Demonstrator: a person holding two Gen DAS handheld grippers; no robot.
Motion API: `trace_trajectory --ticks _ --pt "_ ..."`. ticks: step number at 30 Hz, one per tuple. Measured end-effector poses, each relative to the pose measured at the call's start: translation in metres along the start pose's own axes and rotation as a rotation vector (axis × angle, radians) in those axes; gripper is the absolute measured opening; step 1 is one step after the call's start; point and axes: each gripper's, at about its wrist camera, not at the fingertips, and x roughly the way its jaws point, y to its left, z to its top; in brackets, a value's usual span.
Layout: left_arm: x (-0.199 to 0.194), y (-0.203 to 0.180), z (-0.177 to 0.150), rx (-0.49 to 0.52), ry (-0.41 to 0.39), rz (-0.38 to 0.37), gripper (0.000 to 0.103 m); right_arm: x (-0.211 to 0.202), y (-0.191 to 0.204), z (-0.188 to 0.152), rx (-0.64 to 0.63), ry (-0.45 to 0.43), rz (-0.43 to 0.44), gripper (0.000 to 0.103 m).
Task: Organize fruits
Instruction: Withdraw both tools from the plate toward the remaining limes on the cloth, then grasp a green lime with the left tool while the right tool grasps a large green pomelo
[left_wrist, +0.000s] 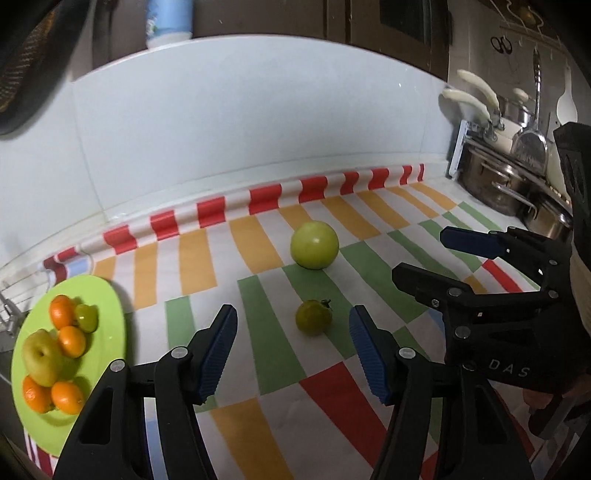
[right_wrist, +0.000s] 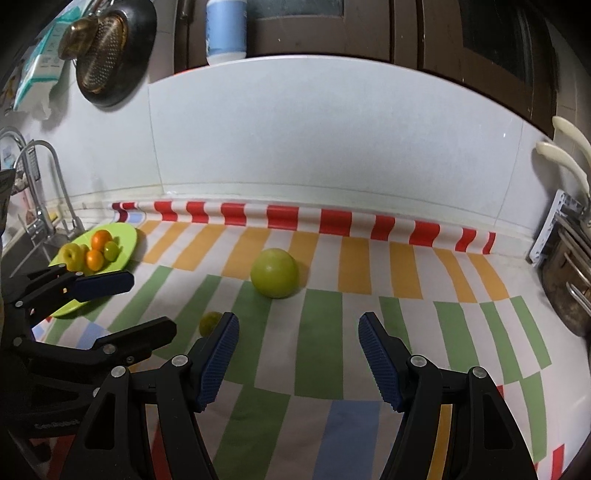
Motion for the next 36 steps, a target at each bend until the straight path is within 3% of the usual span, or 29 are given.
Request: trace_trajectory --ticks 12,19,24,36 --pt "0.048 -0.006 0.001 -0.016 0.121 -0.055 0.044 0.028 -0.018 -0.006 0.016 0.057 -0.024 0.068" --pt "0.062 -0.01 0.004 -0.005 0.145 -0.066 0.031 0.034 -0.021 -0.007 0.017 0.064 -0.024 0.068" --pt "0.065 -0.008 0.004 -0.014 0.154 -0.077 0.029 0.037 -0.02 -0.008 0.011 0.068 -0.023 0.068" --pt "0.056 0.015 0.014 -0.015 0.114 0.024 0.029 0.053 -0.008 0.007 -0.013 0.055 0.018 0.068"
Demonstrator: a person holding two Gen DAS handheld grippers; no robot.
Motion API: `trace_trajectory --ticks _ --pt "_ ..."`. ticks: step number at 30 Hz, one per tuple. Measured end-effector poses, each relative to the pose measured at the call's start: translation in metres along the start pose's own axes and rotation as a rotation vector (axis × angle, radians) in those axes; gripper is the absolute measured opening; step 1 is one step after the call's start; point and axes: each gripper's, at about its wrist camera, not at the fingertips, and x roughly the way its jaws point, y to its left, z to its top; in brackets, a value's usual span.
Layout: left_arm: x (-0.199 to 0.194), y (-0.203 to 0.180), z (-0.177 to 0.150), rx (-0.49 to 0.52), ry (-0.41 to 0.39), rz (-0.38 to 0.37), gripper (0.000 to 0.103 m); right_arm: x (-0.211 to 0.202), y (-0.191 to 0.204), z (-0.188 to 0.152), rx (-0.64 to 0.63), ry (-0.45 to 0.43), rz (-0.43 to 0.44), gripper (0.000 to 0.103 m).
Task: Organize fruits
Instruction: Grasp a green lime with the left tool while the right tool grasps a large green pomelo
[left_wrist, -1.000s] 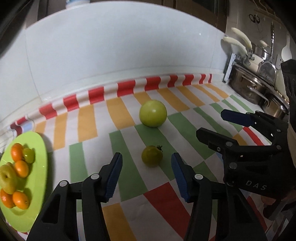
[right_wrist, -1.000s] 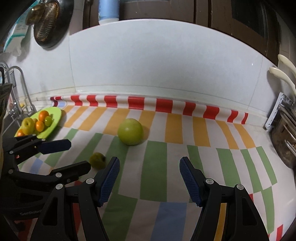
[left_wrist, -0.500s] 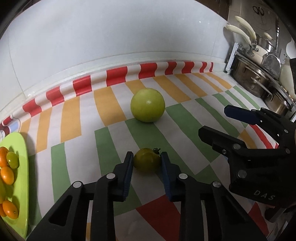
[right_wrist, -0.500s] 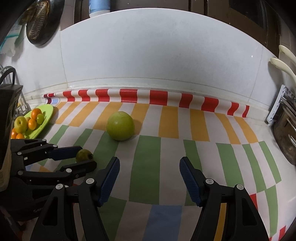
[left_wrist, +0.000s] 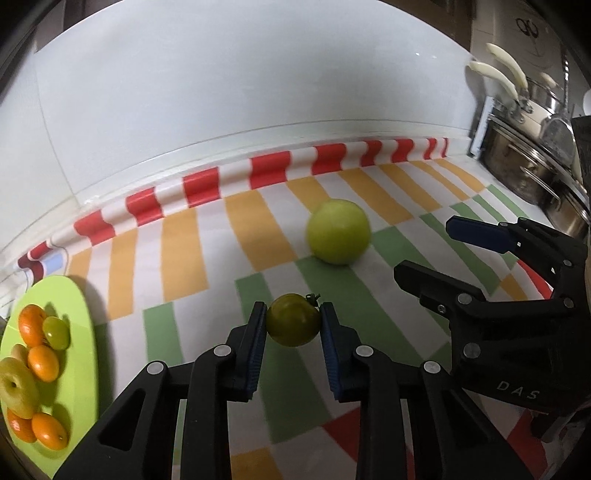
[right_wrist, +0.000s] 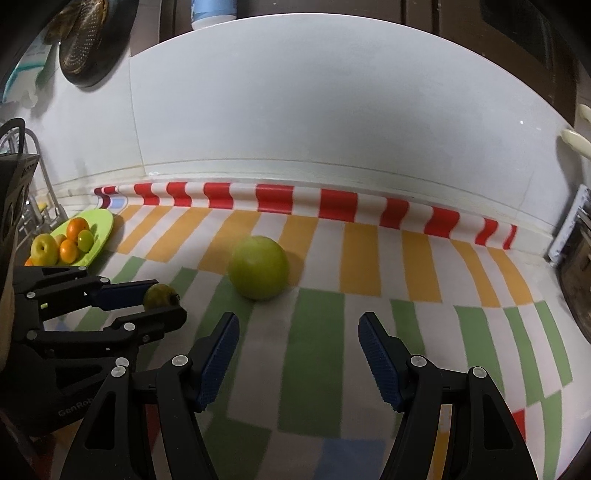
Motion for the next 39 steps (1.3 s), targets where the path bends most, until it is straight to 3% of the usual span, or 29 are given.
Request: trace_trajectory --ticks 6,19,23,39 --pt "0.003 0.017 0.004 -0.03 -0.005 0.036 0.029 0.015 0.008 0.015 0.001 -0.012 0.035 0.068" --pt "0.011 0.038 0.015 -0.06 -0.02 0.064 0.029 0.059 0.012 0.034 0.046 0.057 0.096 0.067" --pt "0.014 0.04 0.015 -0.066 -0.016 0.062 0.029 0.067 0.013 0.035 0.049 0.087 0.104 0.054" --pt "-0.008 0.043 0.007 -0.085 -0.038 0.055 0.029 0.042 0.026 0.031 0.037 0.049 0.084 0.05"
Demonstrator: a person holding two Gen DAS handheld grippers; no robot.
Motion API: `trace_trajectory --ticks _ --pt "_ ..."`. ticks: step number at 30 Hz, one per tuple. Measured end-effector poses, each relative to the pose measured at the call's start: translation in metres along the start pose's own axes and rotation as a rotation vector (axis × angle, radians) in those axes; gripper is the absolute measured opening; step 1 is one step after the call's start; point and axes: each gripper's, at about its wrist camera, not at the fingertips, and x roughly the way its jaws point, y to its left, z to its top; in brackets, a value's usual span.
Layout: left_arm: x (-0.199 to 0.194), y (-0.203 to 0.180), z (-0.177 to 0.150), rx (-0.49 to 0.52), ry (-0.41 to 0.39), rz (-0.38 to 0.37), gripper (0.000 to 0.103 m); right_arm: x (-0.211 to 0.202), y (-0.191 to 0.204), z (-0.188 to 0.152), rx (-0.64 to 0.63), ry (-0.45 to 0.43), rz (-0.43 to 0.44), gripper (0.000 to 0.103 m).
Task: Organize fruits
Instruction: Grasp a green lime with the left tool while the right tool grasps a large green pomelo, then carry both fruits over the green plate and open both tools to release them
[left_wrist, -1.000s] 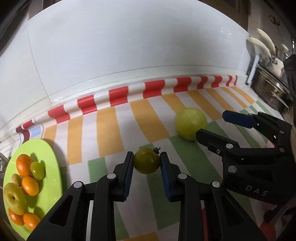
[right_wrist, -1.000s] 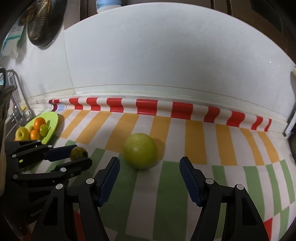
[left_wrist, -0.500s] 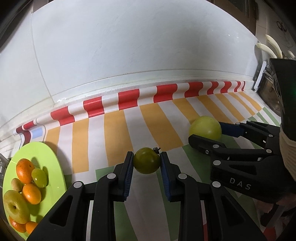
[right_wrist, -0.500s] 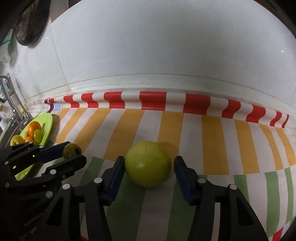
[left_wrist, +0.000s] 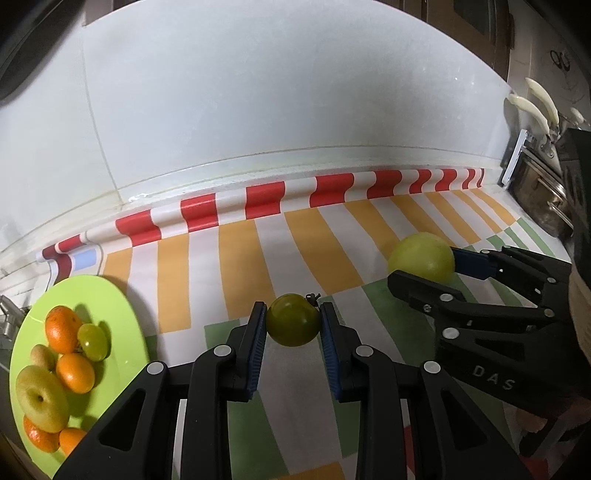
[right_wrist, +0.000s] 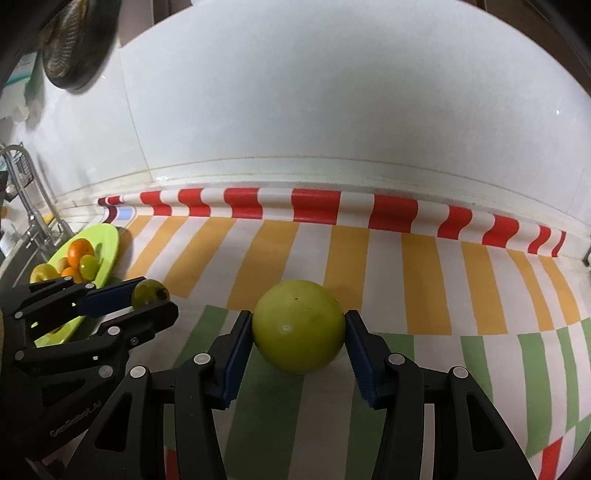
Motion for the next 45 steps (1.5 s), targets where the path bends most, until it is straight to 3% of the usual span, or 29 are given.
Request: trace_trajectory --ticks 29,45 --pt "-0.129 0.027 -0.038 -0.067 -0.121 0.052 0.029 -0.112 0.06 -0.018 0.007 -0.134 0.048 0.05" --pt "-0.196 0.056 -0.073 -0.137 -0.173 0.14 0.029 -0.151 0.117 -0.025 -0.052 -0.185 0.12 0.05"
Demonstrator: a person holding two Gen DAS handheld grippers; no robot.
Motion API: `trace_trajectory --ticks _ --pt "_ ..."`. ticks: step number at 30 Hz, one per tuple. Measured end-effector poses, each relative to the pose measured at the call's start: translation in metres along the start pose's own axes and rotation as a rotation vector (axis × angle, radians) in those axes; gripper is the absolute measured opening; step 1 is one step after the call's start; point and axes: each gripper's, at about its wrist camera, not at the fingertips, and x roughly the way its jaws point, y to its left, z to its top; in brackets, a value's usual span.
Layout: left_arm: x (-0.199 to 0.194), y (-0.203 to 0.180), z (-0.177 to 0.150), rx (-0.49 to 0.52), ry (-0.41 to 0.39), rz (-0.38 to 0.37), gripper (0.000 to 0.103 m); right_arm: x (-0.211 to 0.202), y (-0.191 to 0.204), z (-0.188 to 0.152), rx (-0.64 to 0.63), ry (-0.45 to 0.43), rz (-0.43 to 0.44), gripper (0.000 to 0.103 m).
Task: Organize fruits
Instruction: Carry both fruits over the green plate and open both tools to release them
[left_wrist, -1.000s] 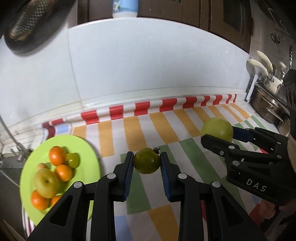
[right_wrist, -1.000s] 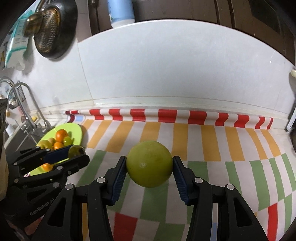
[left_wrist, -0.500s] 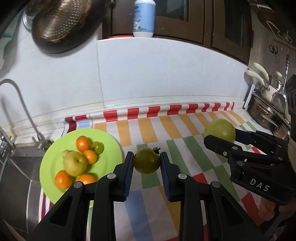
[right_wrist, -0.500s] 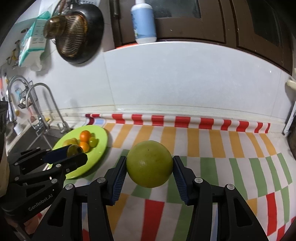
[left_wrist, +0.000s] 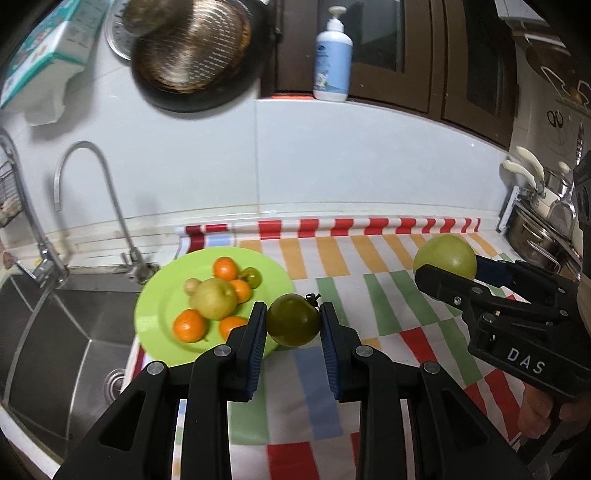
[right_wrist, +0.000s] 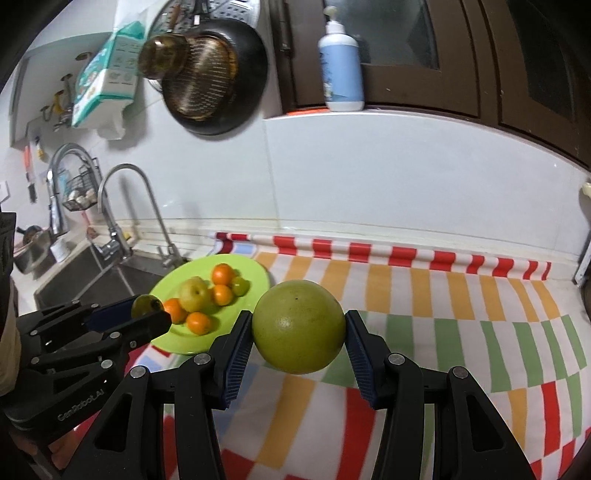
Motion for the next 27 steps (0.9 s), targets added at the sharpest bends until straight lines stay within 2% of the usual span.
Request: trace_trajectory --ticks 15,27 --pt "-0.028 0.044 -0.007 -0.07 -0.034 0.102 0.029 0.002 0.054 0.009 -0.069 -0.011 0.118 0.051" --pt "-0.005 0.078 -0.009 -0.115 0.005 0.166 0.029 0.046 0.078 0.016 -0.121 0.047 0.159 0.05"
